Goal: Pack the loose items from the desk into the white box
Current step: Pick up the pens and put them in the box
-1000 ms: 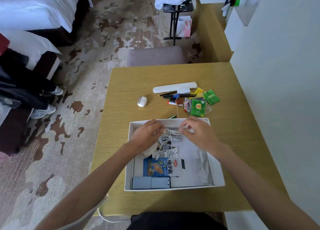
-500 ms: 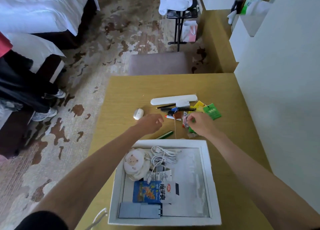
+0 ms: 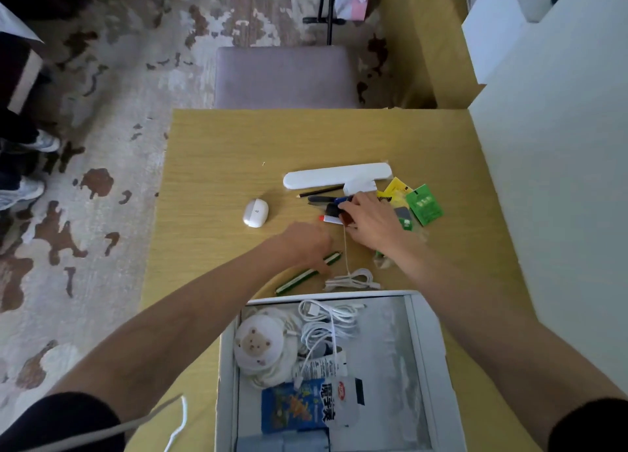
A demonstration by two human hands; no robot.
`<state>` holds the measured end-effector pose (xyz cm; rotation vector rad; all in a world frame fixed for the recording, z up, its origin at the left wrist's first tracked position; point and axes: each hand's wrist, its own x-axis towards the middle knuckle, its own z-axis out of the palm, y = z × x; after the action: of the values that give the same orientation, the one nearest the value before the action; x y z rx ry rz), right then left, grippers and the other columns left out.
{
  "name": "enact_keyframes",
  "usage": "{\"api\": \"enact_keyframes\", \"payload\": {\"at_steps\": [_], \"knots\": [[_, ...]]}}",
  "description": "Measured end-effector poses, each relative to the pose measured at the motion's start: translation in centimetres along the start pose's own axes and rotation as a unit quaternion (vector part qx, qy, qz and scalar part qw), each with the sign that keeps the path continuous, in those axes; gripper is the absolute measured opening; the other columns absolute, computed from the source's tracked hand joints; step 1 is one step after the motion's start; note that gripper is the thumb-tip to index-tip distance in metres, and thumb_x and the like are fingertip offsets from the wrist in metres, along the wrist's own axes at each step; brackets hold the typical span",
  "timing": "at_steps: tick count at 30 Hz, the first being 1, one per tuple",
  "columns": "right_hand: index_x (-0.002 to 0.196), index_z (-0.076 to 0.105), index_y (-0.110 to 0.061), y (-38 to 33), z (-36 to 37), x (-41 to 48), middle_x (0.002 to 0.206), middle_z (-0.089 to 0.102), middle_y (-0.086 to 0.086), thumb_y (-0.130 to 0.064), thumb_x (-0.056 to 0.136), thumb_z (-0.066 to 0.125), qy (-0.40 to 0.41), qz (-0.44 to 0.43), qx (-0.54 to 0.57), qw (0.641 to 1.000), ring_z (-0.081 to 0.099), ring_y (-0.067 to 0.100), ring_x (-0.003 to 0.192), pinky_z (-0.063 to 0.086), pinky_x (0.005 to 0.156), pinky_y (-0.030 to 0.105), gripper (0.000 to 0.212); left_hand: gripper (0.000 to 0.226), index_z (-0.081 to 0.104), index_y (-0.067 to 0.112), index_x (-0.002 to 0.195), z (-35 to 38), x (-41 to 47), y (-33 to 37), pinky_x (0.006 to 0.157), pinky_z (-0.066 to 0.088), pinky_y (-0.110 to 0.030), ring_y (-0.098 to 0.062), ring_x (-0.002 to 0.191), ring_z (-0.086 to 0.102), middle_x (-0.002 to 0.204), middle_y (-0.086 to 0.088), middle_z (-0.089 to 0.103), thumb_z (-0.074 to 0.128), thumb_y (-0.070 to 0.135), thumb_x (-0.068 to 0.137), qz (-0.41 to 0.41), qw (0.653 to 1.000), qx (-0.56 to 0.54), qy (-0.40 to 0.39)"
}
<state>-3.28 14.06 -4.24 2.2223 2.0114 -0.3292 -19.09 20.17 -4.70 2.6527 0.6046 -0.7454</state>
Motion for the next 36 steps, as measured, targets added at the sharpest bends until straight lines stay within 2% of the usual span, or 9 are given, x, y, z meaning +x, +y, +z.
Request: {"api": "enact_keyframes", "payload": {"at_steps": [9,12,14,17,21,25,28,31,36], "knots": [[0.121,0.06,-0.022,1.1,-0.2,-0.1,0.118,0.062,0.004,-0.021,0.098,0.051,0.005,-0.061,0.025,0.998,0.055,0.025,0.111,0.046,0.083,0.039,0.025,0.031,0.058,0.013,0.1,-0.2,-2.5,0.0,0.062,0.047,-0.034,-0.024,0.081,0.058,0.088,-0.002,0.061,0.053,0.041,0.088,-0.028,0.998,-0.054,-0.016],[0.115,0.066,-0.016,1.3,-1.6,-1.3,0.113,0.067,0.004,-0.015,0.097,0.053,0.037,-0.04,0.191,0.98,0.06,0.021,0.104,0.051,0.084,0.036,0.022,0.026,0.05,0.016,0.106,-1.0,-4.9,-0.3,0.079,0.05,-0.04,-0.026,0.092,0.058,0.108,-0.007,0.064,0.05,0.038,0.093,-0.058,0.986,-0.158,-0.012],[0.11,0.068,-0.012,1.2,-3.0,-2.8,0.106,0.069,0.005,-0.008,0.096,0.055,0.08,-0.053,0.322,0.942,0.061,0.002,0.09,0.05,0.077,0.022,0.02,0.023,0.048,0.015,0.11,-1.7,-7.1,0.1,0.085,0.049,-0.041,-0.026,0.094,0.058,0.112,-0.008,0.064,0.049,0.033,0.095,-0.069,0.969,-0.231,0.045],[0.105,0.068,-0.022,0.5,-6.0,-5.9,0.103,0.069,-0.01,-0.007,0.095,0.056,0.13,-0.068,0.458,0.877,0.058,-0.013,0.084,0.046,0.072,0.008,0.021,0.022,0.049,0.009,0.113,-3.0,-10.8,1.2,0.079,0.052,-0.037,-0.028,0.091,0.062,0.106,-0.01,0.063,0.049,0.024,0.097,-0.091,0.918,-0.322,0.213],[0.103,0.067,-0.036,-0.2,-9.8,-10.5,0.102,0.069,-0.021,-0.018,0.094,0.057,0.157,-0.101,0.562,0.806,0.066,0.004,0.095,0.052,0.081,0.016,0.022,0.004,0.049,0.025,0.1,-3.8,-16.6,4.1,0.061,0.049,-0.026,-0.015,0.068,0.06,0.089,0.003,0.057,0.05,0.023,0.096,-0.063,0.79,-0.447,0.414],[0.102,0.067,-0.04,-1.4,-12.9,-14.6,0.101,0.074,-0.009,-0.02,0.095,0.056,0.174,-0.119,0.641,0.738,0.071,0.011,0.084,0.054,0.07,0.018,0.024,0.01,0.048,0.04,0.098,-2.8,-21.4,7.7,0.053,0.048,-0.038,-0.016,0.059,0.059,0.08,0.006,0.061,0.047,0.03,0.097,-0.034,0.745,-0.505,0.435],[0.106,0.066,-0.031,-2.5,-14.1,-17.3,0.107,0.073,0.002,-0.029,0.094,0.057,0.149,-0.157,0.666,0.713,0.073,0.022,0.088,0.056,0.074,0.023,0.015,0.011,0.049,0.04,0.101,-1.0,-23.3,9.6,0.046,0.045,-0.029,-0.014,0.051,0.052,0.071,0.007,0.06,0.048,0.029,0.097,-0.024,0.756,-0.501,0.419],[0.106,0.065,-0.028,-3.9,-14.1,-19.9,0.103,0.073,0.002,-0.031,0.094,0.057,0.123,-0.169,0.666,0.716,0.073,0.025,0.087,0.057,0.073,0.024,0.015,0.012,0.049,0.034,0.109,1.5,-24.3,10.3,0.044,0.037,-0.021,-0.004,0.051,0.043,0.07,0.008,0.057,0.047,0.029,0.098,-0.037,0.816,-0.437,0.376],[0.107,0.065,-0.021,-6.2,-11.8,-23.3,0.101,0.072,0.007,-0.015,0.098,0.055,0.095,-0.142,0.64,0.749,0.073,0.027,0.088,0.059,0.079,0.034,0.015,0.033,0.044,0.026,0.131,5.8,-24.9,10.4,0.067,0.041,-0.015,-0.008,0.083,0.053,0.109,-0.001,0.058,0.044,0.022,0.098,-0.02,0.924,-0.316,0.217]]}}
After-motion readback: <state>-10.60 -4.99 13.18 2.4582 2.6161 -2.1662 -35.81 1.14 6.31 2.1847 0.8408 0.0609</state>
